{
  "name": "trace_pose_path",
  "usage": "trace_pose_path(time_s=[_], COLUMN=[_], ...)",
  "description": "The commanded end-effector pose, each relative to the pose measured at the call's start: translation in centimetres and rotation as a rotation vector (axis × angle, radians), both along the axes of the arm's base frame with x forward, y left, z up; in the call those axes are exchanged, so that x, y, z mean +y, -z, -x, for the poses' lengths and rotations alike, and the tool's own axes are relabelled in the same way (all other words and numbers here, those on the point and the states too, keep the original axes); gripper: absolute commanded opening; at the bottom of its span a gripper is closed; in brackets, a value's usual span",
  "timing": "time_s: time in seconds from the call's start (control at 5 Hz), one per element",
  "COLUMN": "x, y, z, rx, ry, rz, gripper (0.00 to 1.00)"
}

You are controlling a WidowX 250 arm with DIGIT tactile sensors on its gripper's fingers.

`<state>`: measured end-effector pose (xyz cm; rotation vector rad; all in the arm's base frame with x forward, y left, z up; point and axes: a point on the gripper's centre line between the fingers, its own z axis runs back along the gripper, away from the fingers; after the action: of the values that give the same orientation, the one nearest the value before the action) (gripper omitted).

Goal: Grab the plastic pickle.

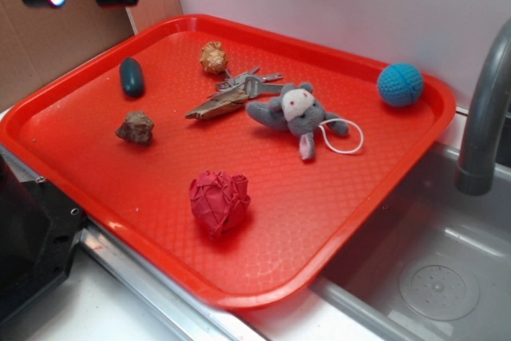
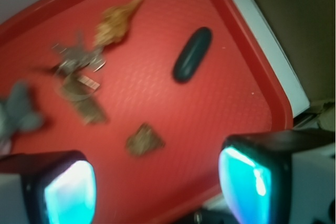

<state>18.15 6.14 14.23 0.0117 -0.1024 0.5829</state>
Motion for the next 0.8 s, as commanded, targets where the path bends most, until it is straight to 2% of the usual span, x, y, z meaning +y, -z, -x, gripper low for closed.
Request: trace_pose_path(time_s=[0.0, 0.4, 0.6], x=[5.2, 5.0, 5.4], y=[4.6, 9.9, 11.6], z=[-2.3, -6.4, -7.1], rx=[-0.067, -0.034, -0.001], ry=[-0.181, -0.243, -0.251], rz=[0.012, -0.057, -0.072], gripper=[1.0, 1.0, 1.0])
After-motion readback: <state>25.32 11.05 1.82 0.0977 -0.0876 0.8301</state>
